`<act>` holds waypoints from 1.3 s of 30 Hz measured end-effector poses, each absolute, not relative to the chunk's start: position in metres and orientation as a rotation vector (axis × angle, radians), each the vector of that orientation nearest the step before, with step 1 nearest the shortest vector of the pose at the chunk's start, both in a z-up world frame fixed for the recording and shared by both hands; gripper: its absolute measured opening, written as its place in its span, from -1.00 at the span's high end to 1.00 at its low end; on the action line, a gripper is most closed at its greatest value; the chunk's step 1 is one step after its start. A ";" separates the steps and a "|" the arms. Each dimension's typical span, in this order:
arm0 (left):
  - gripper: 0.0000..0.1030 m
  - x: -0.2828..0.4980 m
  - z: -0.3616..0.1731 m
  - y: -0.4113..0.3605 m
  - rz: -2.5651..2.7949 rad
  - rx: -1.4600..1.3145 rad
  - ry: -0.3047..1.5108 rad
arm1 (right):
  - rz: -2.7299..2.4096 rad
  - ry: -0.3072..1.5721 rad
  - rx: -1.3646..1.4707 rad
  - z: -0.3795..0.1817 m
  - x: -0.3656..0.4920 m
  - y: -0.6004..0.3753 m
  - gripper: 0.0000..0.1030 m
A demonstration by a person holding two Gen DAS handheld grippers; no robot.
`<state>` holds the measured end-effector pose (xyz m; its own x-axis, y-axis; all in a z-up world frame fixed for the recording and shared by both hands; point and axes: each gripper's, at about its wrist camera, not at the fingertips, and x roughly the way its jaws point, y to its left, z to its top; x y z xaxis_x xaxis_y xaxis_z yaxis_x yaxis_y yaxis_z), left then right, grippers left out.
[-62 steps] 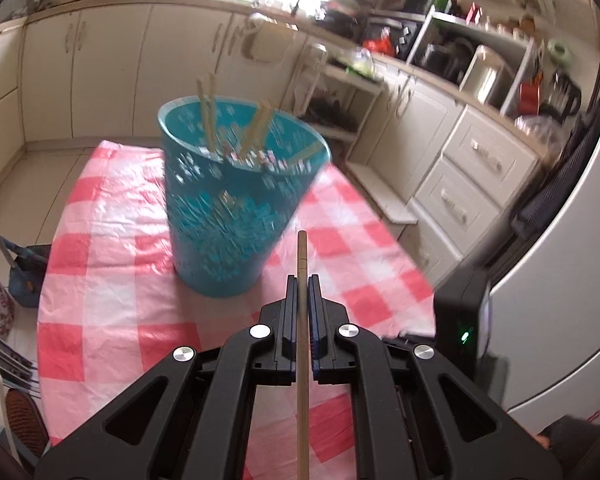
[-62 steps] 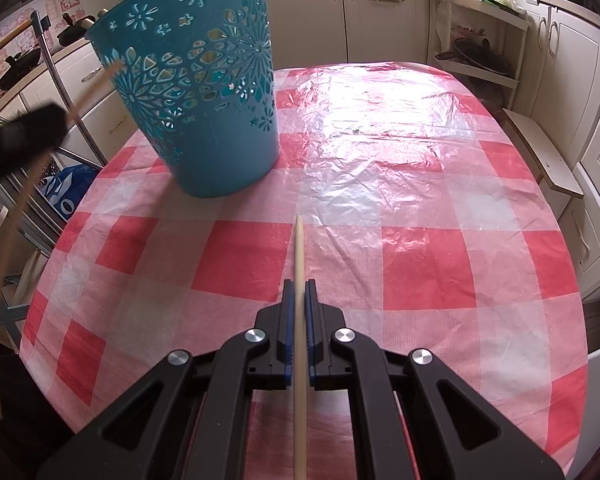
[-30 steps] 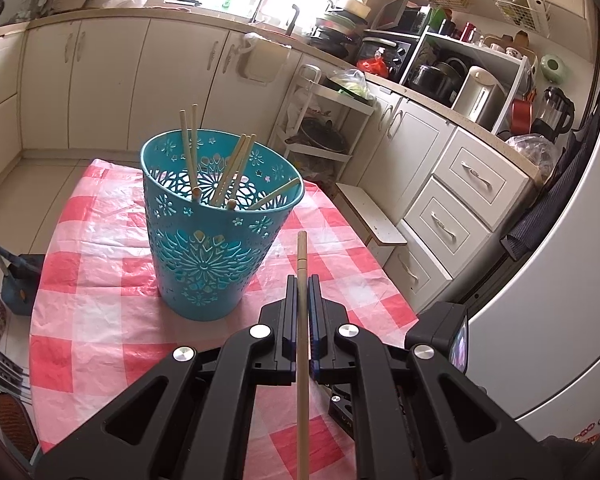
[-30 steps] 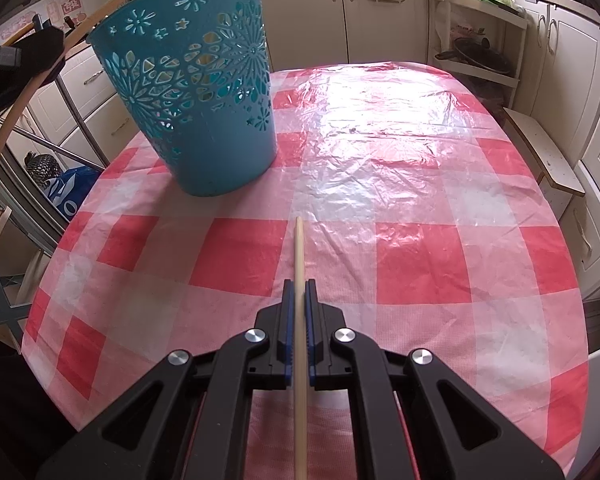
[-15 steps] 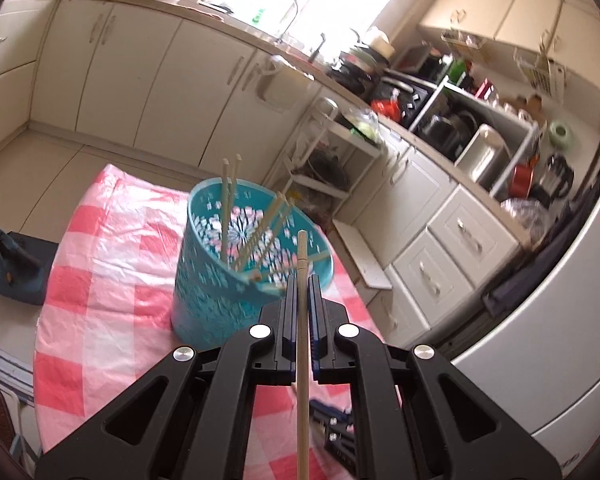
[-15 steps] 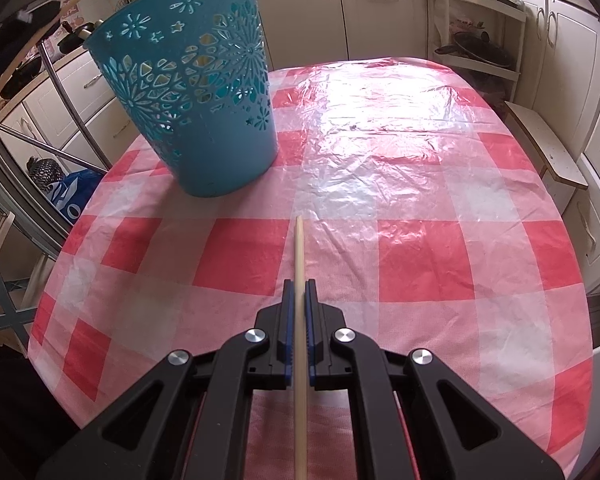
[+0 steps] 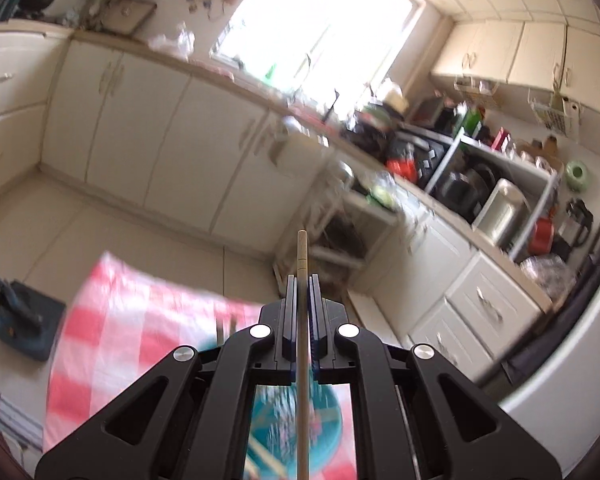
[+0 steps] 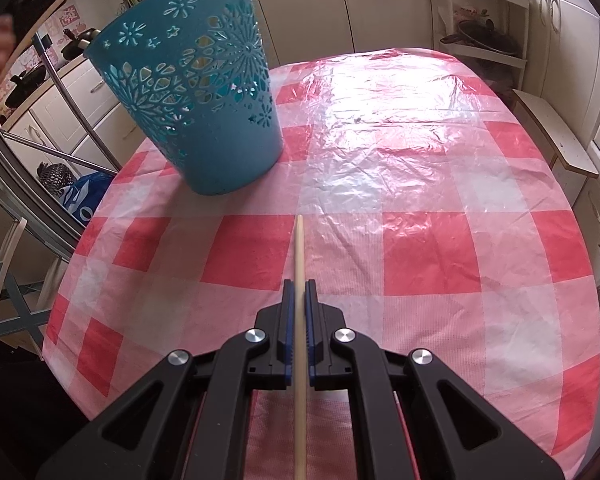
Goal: Organize utensils
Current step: 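Open the left tool to drop the stick into the basket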
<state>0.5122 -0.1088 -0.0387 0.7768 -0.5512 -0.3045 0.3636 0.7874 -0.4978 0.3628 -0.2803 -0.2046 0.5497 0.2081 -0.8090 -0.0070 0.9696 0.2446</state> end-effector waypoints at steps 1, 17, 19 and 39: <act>0.91 0.516 -0.035 -0.110 -0.495 -0.431 0.439 | 0.130 0.985 0.225 -0.205 0.363 -0.281 0.88; 0.91 0.554 -0.047 -0.119 -0.379 -0.350 0.398 | 0.145 0.997 0.237 -0.202 0.366 -0.282 0.88; 0.91 0.551 -0.049 -0.121 -0.380 -0.334 0.403 | 0.146 0.998 0.236 -0.203 0.365 -0.283 0.88; 0.08 0.472 -0.085 -0.106 -0.314 -0.133 0.618 | 0.191 0.894 0.368 -0.185 0.355 -0.303 0.88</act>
<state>0.4721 -0.1063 -0.0847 0.7693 -0.3278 -0.5483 0.2490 0.9443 -0.2151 0.3547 -0.3025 -0.1853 0.6146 0.3130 -0.7241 -0.0094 0.9208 0.3900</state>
